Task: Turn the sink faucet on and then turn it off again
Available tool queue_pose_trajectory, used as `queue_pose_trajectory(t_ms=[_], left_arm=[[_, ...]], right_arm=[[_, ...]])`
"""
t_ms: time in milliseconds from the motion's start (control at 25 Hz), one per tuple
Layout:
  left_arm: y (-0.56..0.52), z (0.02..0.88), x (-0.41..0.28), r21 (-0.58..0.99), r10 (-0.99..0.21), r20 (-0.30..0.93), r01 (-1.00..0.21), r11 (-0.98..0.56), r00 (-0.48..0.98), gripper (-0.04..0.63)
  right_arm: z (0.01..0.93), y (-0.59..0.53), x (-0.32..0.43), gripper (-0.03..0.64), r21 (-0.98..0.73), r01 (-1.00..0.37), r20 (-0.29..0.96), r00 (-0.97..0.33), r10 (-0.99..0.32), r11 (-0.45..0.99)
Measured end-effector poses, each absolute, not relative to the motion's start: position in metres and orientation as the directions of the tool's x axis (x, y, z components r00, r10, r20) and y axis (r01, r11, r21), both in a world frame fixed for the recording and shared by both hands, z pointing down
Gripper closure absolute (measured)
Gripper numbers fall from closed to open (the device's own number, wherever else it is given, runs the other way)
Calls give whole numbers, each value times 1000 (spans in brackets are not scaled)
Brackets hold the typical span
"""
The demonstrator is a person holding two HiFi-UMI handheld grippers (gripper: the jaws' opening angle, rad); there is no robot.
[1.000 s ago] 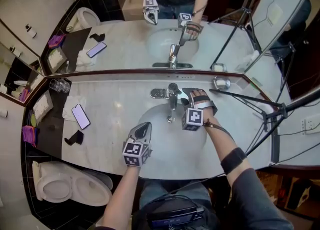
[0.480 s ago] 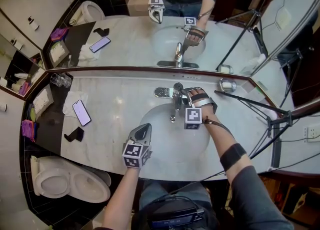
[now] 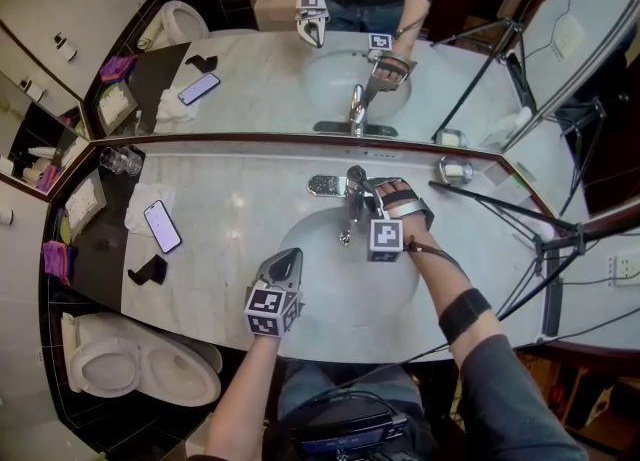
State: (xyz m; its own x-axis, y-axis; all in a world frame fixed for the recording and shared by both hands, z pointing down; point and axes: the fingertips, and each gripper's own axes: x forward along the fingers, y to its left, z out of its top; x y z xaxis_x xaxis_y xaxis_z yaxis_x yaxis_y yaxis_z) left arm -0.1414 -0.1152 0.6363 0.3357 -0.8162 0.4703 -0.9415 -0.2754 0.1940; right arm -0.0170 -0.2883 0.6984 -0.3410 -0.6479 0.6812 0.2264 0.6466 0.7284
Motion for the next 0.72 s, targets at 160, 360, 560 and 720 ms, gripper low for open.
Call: queue_pose_trajectory(t_ms=[160,360,560,720], left_arm=[[-117,637,-141,198,-817,468,-941,-275,337,607],[-118,640,-139,200,-813,473,-940,-277,340,607],[-118,641,-140,201,-812,475,-940,-275,339,607],[-120,642,-139,202,-810,477,-940,-276,341,607]], right_arm=[[698,-289,-16,422,736,216,673,-332,-661,642],[701,-285,-13,428,736,212,673,-332,-661,643],[706,-277,-11,430,733,204,675,-337,-657,648],[709,-277,-10,430,744,197,663,-337,-668,639]])
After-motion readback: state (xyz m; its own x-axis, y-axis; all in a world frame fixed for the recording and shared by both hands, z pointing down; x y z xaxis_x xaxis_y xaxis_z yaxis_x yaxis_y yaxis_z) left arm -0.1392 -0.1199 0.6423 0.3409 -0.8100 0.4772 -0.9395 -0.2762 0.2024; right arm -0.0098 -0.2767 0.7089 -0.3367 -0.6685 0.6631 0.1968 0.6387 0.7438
